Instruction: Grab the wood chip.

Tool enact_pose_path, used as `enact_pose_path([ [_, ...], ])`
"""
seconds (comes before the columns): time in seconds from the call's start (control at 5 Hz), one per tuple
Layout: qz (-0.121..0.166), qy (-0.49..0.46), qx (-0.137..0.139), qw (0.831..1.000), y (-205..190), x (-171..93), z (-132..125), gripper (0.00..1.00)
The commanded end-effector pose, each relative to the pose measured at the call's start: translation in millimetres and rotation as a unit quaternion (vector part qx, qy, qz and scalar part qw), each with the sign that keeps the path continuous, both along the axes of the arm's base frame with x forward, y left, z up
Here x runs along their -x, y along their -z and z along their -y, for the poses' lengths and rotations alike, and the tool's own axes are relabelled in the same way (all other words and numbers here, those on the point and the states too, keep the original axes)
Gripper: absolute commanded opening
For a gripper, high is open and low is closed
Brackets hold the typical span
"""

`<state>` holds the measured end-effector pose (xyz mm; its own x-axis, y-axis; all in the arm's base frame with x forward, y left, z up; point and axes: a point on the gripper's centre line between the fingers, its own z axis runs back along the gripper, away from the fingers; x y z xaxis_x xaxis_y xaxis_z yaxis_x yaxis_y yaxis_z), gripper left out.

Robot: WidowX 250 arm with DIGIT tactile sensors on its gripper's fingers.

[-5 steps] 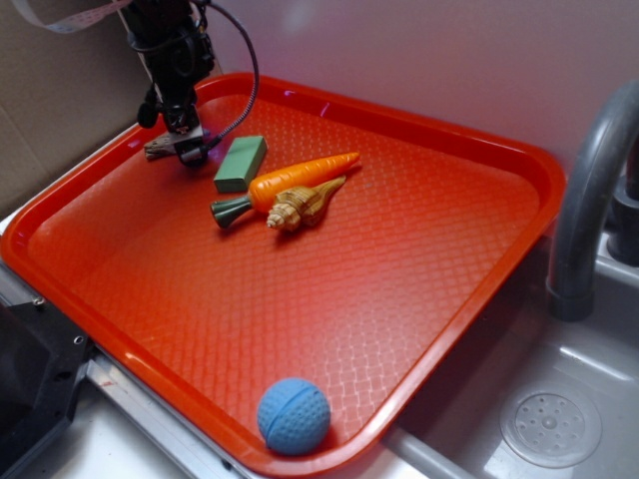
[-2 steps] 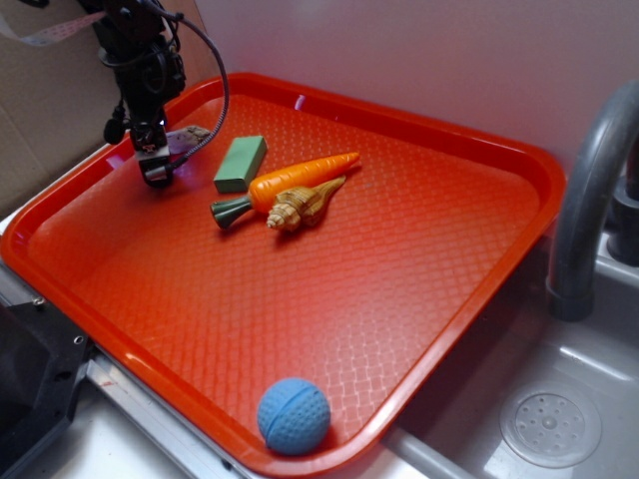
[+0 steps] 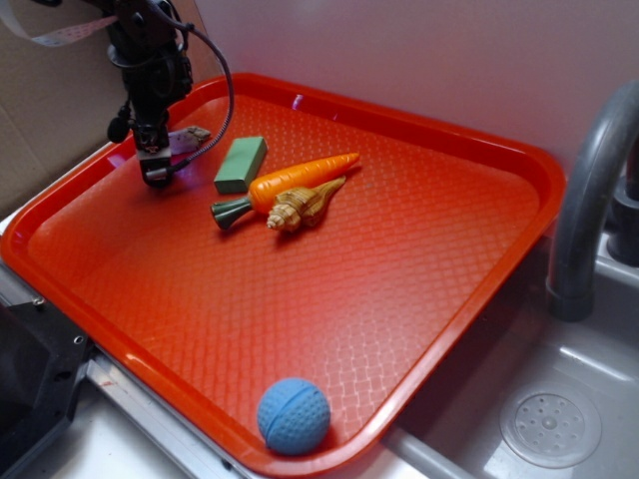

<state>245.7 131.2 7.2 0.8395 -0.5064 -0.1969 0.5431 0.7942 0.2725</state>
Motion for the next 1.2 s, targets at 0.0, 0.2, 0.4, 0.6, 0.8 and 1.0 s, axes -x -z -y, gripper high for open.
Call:
enact_pose_path([
  [0.0,-0.040,-0.042,0.014,0.998,33.7,13.3,12.8,0.00],
  [0.2,-0.042,-0.035,0.012,0.998,35.0,13.6,15.8,0.00],
  [0.4,-0.042,-0.032,0.018,0.998,33.4,13.9,16.8,0.00],
  [0.6,-0.043,-0.033,0.022,0.998,32.9,14.0,16.6,0.00],
  [0.8,-0.042,-0.032,0.027,0.998,31.0,14.1,16.9,0.00],
  [1.0,-0.030,-0.025,0.041,0.998,23.6,14.6,19.2,0.00],
])
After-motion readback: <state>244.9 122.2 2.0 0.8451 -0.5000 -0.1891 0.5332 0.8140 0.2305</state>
